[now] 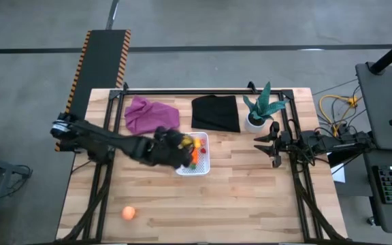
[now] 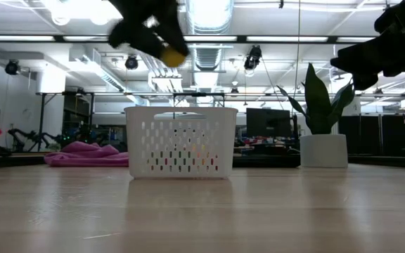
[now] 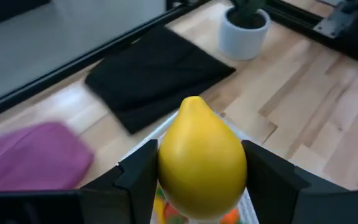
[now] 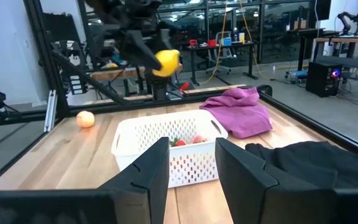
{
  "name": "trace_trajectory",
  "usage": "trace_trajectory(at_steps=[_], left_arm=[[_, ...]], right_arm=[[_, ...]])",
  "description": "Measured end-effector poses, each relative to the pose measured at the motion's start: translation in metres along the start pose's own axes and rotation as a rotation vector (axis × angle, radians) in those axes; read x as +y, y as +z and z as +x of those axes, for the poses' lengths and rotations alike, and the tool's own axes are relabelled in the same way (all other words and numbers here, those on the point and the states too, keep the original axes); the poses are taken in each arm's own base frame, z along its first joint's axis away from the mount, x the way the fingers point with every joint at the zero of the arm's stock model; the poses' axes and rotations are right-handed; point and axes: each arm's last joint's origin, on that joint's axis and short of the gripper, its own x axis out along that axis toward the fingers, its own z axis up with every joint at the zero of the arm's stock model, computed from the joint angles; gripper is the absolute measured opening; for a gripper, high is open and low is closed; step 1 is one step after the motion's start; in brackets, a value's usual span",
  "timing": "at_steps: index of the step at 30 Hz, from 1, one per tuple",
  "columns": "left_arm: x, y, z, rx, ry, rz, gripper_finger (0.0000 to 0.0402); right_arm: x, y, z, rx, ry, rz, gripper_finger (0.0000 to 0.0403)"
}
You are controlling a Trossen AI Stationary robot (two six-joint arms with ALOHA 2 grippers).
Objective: Pick and placing Produce into tupperware
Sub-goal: Put the yellow lemon into the white bin
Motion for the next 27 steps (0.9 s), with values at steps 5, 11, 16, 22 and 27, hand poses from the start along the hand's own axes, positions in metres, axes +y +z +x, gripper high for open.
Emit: trace_trajectory(at_steps=[5,11,16,22,27], left_arm=[[0.002,0.004,0.043,0.076,-0.009,0.06,0.0182],[0.003,-0.013,0.077,0.213,0.013,0.101,0.0182],[0.006,-0.024,0.094,0.271,0.074,0.136,0.0182],[0.011,-0.029,0.102,0.308,0.112,0.157,0.0184],[0.013,-0.028,0.1,0.325,0.113,0.167,0.0224]], right_arm=[[0.0,-0.003,0.0,0.027,-0.001,0.017,0.0123],[0.0,-0.005,0.0,0.053,0.001,0.015,0.0123],[0.0,-0.005,0.0,0.055,0.001,0.015,0.0123],[0.0,-0.005,0.0,0.054,0.001,0.015,0.0123],[0.0,-0.005,0.0,0.054,0.001,0.015,0.0123]])
